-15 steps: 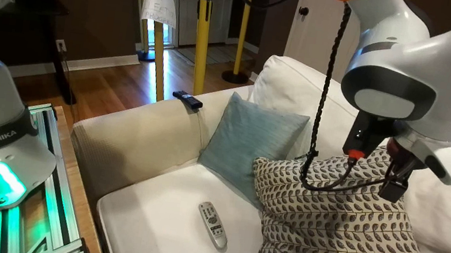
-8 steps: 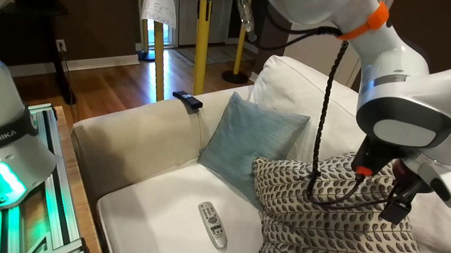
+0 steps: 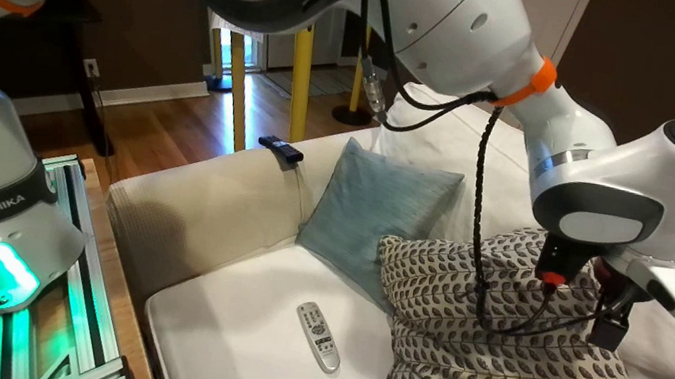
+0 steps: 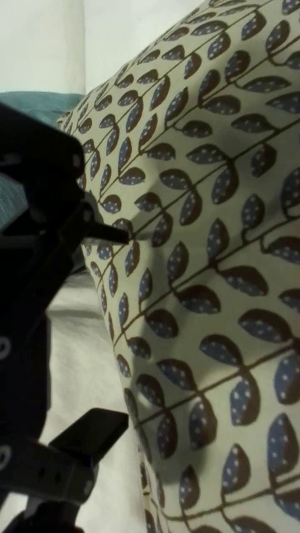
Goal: Pick up the beige and black pillow and put it in front of the blue pillows, pick up the left blue pillow move it to the left of the couch, pick the beige and black pillow and move it backwards
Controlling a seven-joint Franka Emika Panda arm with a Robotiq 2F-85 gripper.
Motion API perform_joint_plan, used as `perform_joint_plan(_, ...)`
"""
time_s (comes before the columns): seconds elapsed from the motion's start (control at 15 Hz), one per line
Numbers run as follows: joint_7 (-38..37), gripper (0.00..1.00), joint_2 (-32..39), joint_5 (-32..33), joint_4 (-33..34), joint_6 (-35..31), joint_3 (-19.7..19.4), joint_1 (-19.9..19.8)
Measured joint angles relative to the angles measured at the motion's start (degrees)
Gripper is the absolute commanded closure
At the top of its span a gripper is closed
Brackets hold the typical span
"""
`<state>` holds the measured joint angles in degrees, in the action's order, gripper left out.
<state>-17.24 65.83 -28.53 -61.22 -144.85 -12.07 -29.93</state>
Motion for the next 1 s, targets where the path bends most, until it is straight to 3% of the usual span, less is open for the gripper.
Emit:
perform_joint_plan(0.2,-0.1,0.0,3.82,1.21,4.27,2.09,-0.76,0.12)
perform_joint_plan(0.27,-0.33,0.25,5.0,1.44,5.79,3.26,-1.04,0.12)
perform_joint_plan(0.33,-0.6,0.26,6.1,1.63,7.37,4.33,-1.28,0.11)
perform_joint_plan(0.67,-2.78,0.63,10.44,1.75,13.91,6.24,-2.01,0.11)
perform_joint_plan(1.0,-6.32,0.98,11.84,4.67,16.15,6.75,0.55,-1.39)
